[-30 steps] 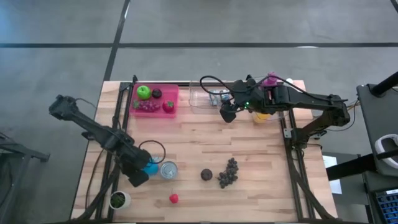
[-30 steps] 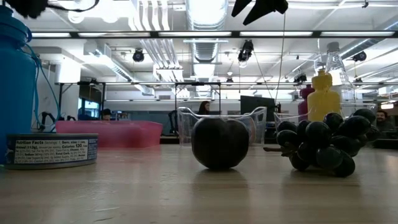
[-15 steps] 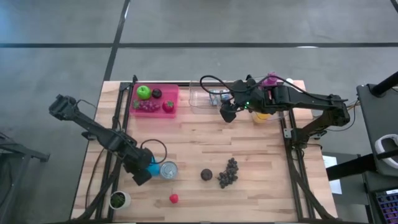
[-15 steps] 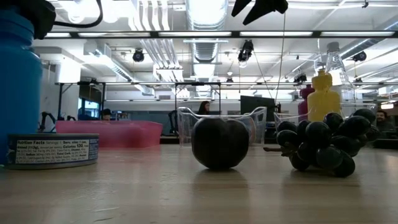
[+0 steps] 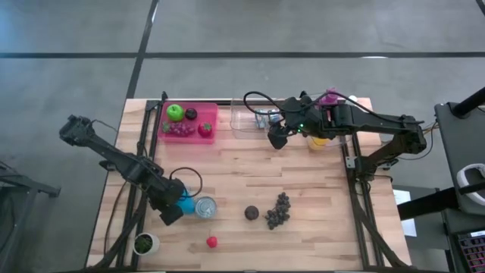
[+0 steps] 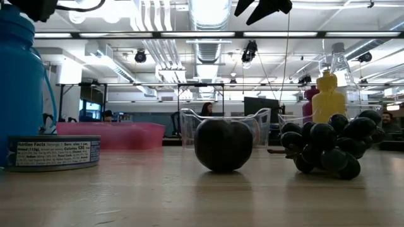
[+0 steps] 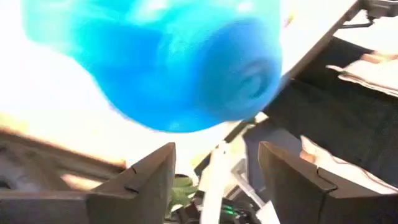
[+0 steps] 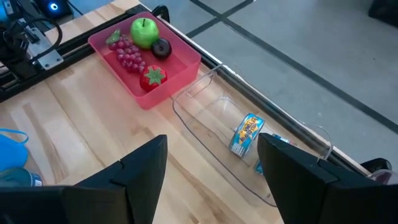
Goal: Pick & Place Food Item
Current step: Put the blue water bottle into the right transparent bin
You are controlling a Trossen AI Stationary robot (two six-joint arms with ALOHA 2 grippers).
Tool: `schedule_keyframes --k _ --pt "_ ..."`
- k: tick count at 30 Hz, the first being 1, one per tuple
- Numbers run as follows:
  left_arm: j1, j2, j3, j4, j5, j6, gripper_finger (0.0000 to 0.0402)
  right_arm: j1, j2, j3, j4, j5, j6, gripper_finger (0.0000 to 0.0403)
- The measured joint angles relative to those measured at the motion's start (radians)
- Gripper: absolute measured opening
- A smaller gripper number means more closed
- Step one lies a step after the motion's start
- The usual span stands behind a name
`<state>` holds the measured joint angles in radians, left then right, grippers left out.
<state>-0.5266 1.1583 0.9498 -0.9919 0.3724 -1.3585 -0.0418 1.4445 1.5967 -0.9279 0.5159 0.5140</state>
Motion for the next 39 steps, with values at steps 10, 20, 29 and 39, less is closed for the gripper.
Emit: schedule_keyframes --k 10,20,29,39 --pt "-0.038 -0.073 0.044 -0.196 -0.253 0.08 0.0223 0.0 0.0 0.0 0.001 0.0 0.002 0.0245" --pt "-0.131 -0.088 -0.04 -0.164 -0.336 0.054 0.0212 0.0 0.0 0.0 0.001 0.0 0.01 0.0239" --pt "-0.143 -0.088 -0.158 0.037 -0.385 0.022 0.021 0.0 0.0 0.0 0.005 0.0 0.01 0.0251" --pt "-0.14 -0.088 -0.228 0.053 -0.63 -0.084 0.0209 0.0 0.0 0.0 0.011 0.0 0.01 0.0241"
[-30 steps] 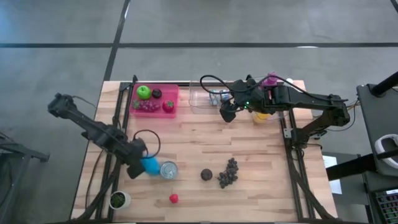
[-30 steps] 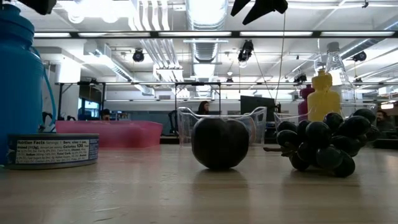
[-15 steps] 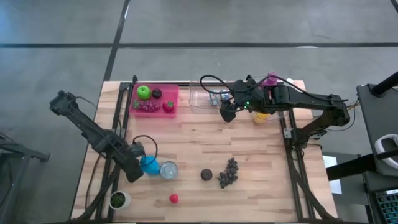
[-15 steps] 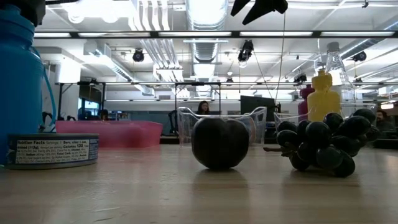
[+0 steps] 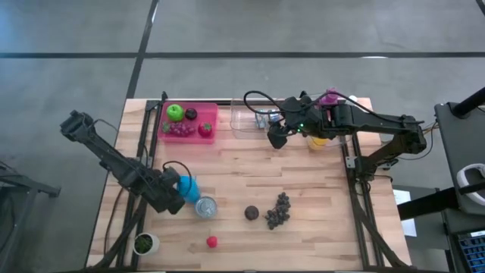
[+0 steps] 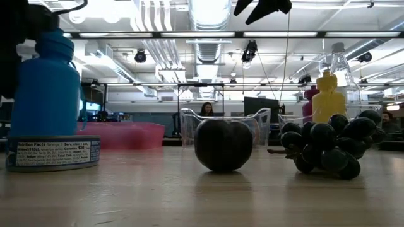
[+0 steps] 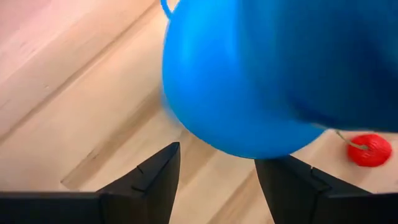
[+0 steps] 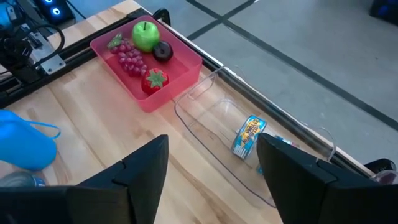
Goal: Pick & Place Food Item
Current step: Put the blue water bottle into the right transparent bin
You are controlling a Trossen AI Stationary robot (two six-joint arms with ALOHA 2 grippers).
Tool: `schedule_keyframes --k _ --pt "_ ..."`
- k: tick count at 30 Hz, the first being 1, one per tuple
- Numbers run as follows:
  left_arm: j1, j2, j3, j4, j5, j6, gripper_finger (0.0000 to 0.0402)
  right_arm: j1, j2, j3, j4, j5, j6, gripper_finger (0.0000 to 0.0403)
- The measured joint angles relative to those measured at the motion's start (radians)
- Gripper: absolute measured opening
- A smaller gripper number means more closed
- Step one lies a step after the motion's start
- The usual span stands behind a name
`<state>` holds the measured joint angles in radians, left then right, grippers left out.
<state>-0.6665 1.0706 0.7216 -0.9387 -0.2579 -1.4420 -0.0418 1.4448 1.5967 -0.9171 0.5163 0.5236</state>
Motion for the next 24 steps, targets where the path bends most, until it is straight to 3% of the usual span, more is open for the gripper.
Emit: schedule_keyframes --k 14,24 --pt "0.008 0.001 -0.121 0.022 -0.053 -0.108 0.0202 0.0 0.001 0.0 0.012 0.0 -0.003 0.0249" --pt "0.059 0.001 -0.187 0.164 -0.152 -0.101 0.0213 0.0 0.001 0.0 0.015 0.0 -0.003 0.0244"
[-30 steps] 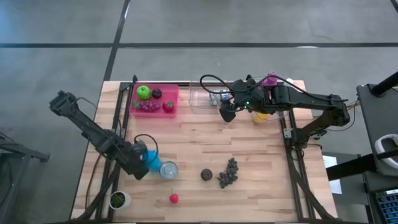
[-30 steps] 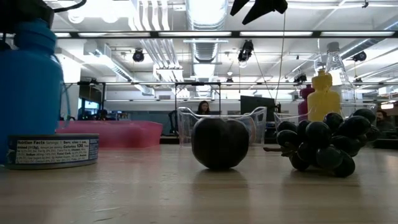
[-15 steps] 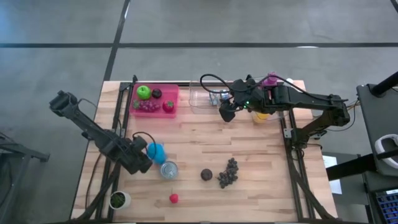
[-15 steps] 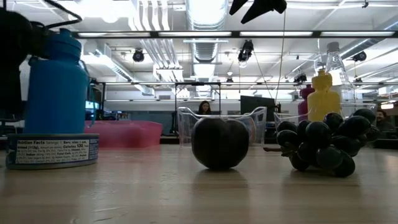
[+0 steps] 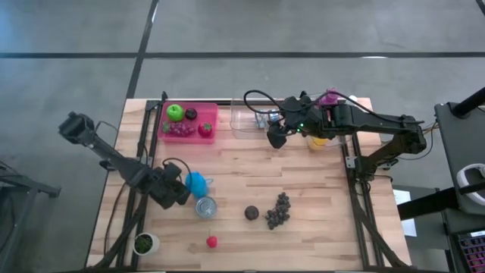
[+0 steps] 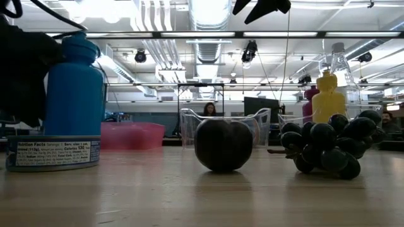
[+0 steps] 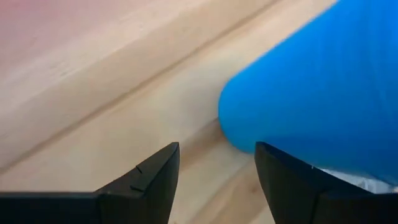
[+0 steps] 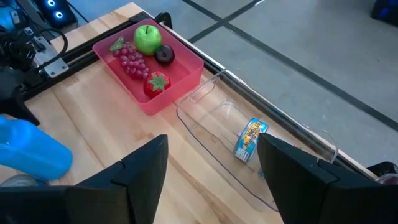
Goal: Pick & Place Food Item
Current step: Put the blue water bottle into the right transparent bin
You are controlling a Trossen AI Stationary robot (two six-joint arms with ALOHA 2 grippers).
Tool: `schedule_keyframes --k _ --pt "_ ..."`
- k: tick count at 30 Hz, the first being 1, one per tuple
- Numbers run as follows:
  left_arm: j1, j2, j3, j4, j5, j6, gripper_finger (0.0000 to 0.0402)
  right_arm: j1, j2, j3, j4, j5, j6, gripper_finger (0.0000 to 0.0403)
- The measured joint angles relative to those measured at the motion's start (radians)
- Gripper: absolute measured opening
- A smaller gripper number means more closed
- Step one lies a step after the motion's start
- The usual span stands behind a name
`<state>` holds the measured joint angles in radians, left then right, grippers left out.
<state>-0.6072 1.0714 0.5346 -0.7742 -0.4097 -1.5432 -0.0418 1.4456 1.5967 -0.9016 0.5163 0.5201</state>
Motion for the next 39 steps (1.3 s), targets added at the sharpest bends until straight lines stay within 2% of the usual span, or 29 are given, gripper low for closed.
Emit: schedule_keyframes --k 12,20,26,39 --pt "0.138 0.008 -0.09 0.297 -0.044 0.167 0.0205 0.0 0.0 0.0 0.002 0.0 0.0 0.0244" --pt "0.263 0.128 -0.087 0.505 -0.044 0.319 0.0198 0.0 0.0 0.0 0.002 0.001 0.0 0.0253" --pt "0.316 0.234 -0.043 0.627 -0.026 0.41 0.0203 0.0 0.0 0.0 0.002 0.001 0.0 0.0256" --pt "0.349 0.476 0.133 0.686 -0.019 0.491 0.0216 0.0 0.0 0.0 0.003 0.001 0.0 0.024"
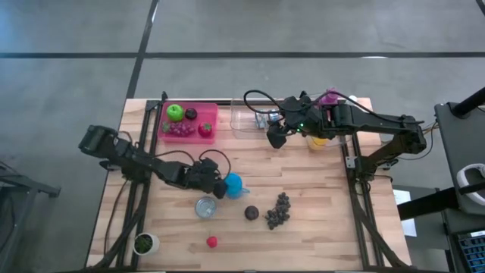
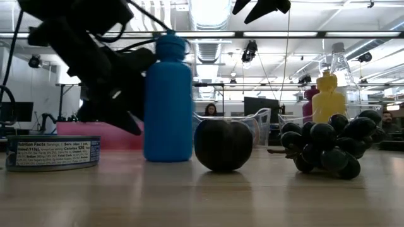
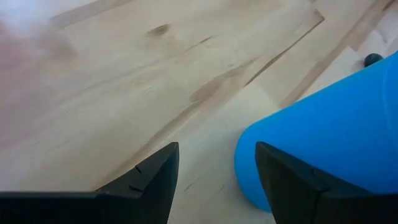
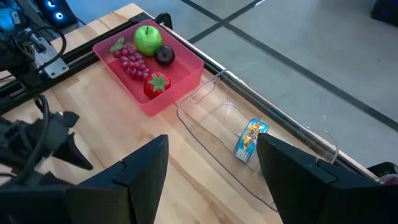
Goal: Pick & Place Food Item
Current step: Put the blue water bottle into the right transparent bin
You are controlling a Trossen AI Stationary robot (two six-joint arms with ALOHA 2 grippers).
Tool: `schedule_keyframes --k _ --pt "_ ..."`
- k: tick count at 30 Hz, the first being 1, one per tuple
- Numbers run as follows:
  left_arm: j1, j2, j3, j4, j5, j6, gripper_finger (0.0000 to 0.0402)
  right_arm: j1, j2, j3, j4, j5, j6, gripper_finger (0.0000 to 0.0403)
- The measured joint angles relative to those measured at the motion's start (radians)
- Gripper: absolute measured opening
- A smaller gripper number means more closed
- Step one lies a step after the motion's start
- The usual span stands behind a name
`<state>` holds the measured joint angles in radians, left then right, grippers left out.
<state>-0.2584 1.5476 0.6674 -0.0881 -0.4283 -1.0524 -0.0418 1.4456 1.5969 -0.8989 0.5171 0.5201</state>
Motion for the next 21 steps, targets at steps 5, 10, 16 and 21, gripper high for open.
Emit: schedule_keyframes --k 5,10,16,21 --pt "0.021 0.086 0.093 0.001 0.002 0.07 0.0211 0.0 0.0 0.0 0.0 0.0 -0.001 0.0242" --pt "0.049 0.164 0.192 -0.004 0.021 0.174 0.0204 0.0 0.0 0.0 -0.003 -0.024 -0.007 0.0246" --pt "0.083 0.213 0.257 -0.006 0.083 0.257 0.0196 0.0 0.0 0.0 -0.013 -0.121 -0.076 0.024" --pt "0.084 0.185 0.256 -0.044 0.08 0.276 0.0193 0.006 0.0 0.0 -0.026 -0.258 -0.177 0.0232"
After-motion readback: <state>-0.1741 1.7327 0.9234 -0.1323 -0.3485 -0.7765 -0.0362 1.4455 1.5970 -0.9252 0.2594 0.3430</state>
